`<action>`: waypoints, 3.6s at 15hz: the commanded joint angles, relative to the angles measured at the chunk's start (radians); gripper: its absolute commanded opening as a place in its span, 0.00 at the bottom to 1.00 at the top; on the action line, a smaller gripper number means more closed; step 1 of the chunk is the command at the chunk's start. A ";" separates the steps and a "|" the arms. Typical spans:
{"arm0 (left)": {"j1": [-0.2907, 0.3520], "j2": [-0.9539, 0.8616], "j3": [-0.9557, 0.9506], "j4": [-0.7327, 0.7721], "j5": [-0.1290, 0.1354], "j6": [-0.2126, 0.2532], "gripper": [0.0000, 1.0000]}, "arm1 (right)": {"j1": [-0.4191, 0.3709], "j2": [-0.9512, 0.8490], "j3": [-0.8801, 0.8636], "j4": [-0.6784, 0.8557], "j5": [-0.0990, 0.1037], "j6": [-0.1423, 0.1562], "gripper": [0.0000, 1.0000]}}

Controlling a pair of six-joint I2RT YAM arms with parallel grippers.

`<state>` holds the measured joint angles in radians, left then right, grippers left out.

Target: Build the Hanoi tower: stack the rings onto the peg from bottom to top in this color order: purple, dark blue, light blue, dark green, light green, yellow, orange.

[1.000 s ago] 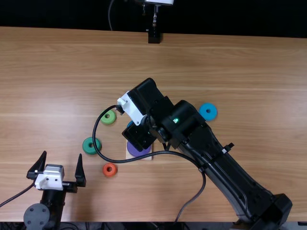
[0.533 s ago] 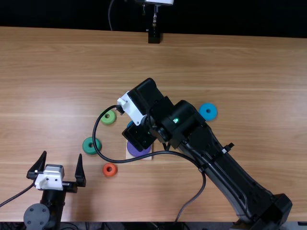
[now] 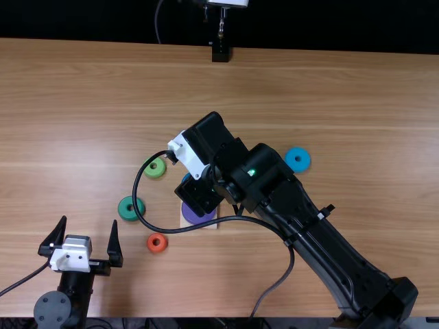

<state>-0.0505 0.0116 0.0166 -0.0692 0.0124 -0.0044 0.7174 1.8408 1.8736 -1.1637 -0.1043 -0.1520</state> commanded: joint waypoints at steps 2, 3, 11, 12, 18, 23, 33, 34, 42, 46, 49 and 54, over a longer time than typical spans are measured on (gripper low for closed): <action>0.003 -0.012 -0.017 -0.023 0.017 0.004 1.00 | -0.001 0.021 0.001 -0.006 0.001 -0.001 0.36; 0.003 -0.012 -0.017 -0.021 0.017 0.004 1.00 | -0.001 0.023 0.001 -0.006 -0.001 -0.001 0.36; 0.003 -0.012 -0.017 -0.023 0.017 0.004 1.00 | -0.003 0.021 -0.002 -0.017 0.001 -0.006 1.00; 0.003 -0.012 -0.017 -0.023 0.017 0.004 1.00 | -0.003 0.021 -0.004 -0.015 0.001 -0.006 1.00; 0.003 -0.012 -0.017 -0.023 0.017 0.004 1.00 | -0.003 0.021 -0.004 -0.004 0.001 -0.004 1.00; 0.003 -0.012 -0.017 -0.023 0.017 0.004 1.00 | -0.003 0.021 0.068 -0.017 -0.001 -0.008 0.86; 0.003 -0.012 -0.017 -0.023 0.017 0.004 1.00 | -0.004 0.020 0.140 -0.115 0.001 -0.001 0.00; 0.003 -0.012 -0.017 -0.023 0.017 0.004 1.00 | -0.004 0.020 0.140 -0.113 0.001 0.001 0.00; 0.003 -0.012 -0.017 -0.023 0.017 0.004 1.00 | -0.010 0.023 0.140 -0.111 0.036 -0.001 0.00; 0.003 -0.012 -0.017 -0.023 0.017 0.004 1.00 | -0.038 0.023 0.137 -0.113 0.038 -0.003 0.00; 0.003 -0.012 -0.017 -0.023 0.017 0.004 1.00 | -0.053 0.023 0.128 -0.113 0.038 -0.003 0.00; 0.003 -0.012 -0.017 -0.023 0.017 0.004 1.00 | -0.052 0.023 0.122 -0.113 0.038 -0.003 0.00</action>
<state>-0.0505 0.0120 0.0166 -0.0696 0.0124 -0.0040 0.6777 1.8477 1.9831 -1.2789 -0.0696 -0.1551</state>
